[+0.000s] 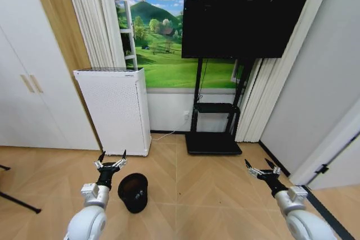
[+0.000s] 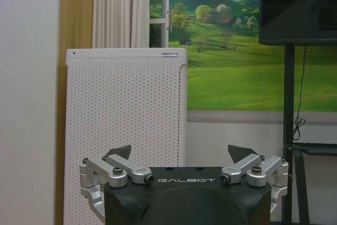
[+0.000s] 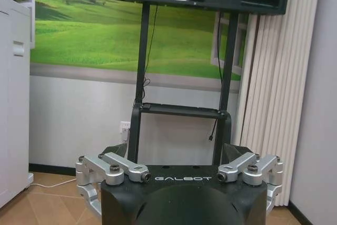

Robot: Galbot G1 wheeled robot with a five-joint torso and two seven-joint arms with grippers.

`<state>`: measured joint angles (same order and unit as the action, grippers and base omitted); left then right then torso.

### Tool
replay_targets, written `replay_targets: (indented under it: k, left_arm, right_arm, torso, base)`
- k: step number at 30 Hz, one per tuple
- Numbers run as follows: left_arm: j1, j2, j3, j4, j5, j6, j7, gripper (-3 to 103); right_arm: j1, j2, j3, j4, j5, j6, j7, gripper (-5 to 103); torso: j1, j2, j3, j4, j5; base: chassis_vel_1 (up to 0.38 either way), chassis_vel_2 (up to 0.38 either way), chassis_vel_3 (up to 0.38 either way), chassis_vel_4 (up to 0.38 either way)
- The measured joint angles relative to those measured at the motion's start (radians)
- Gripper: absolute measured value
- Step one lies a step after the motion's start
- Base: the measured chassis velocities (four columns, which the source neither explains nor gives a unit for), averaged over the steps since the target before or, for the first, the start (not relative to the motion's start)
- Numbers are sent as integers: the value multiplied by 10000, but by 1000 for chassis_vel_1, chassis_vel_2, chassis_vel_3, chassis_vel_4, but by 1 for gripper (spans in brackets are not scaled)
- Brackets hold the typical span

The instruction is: Pick up the trash bin and place the garbage on the floor into it.

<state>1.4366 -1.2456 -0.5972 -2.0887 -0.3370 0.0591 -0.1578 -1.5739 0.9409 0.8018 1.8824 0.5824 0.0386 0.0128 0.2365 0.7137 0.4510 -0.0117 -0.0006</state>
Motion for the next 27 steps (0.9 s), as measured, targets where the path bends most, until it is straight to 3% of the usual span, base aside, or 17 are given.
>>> replay_targets:
  k: [14,17,20,24,25,27]
  left_arm:
    - [1,0,1,-2,0,2,1,100]
    - [1,0,2,-1,0,2,3,100]
    - [1,-1,1,-2,0,2,3,100]
    - [2,-1,1,-1,0,3,3,100]
    - [0,0,1,-2,0,2,1,100]
    - [0,0,1,-3,0,2,2,100]
  right_arm:
    - [0,0,0,-1,1,0,0,100]
    - [0,-1,0,0,0,0,0,100]
    - [-1,0,0,-1,1,0,0,100]
    - [-1,0,1,0,0,0,0,100]
    - [0,0,0,-1,0,0,0,100]
    - [-1,-1,0,-1,0,0,0,100]
  torso:
    - [2,-2,1,1,16]
    - [3,-1,2,0,-4]
    - [2,-2,1,0,16]
    - [3,-1,1,1,-5]
    - [2,-3,0,2,15]
    - [1,-2,-1,0,9]
  base:
    - [362,-350,-354,361]
    - [339,-365,-365,355]
    - [376,-353,-364,362]
    - [375,-345,-365,347]
    - [370,-349,-351,354]
    - [364,-357,-351,350]
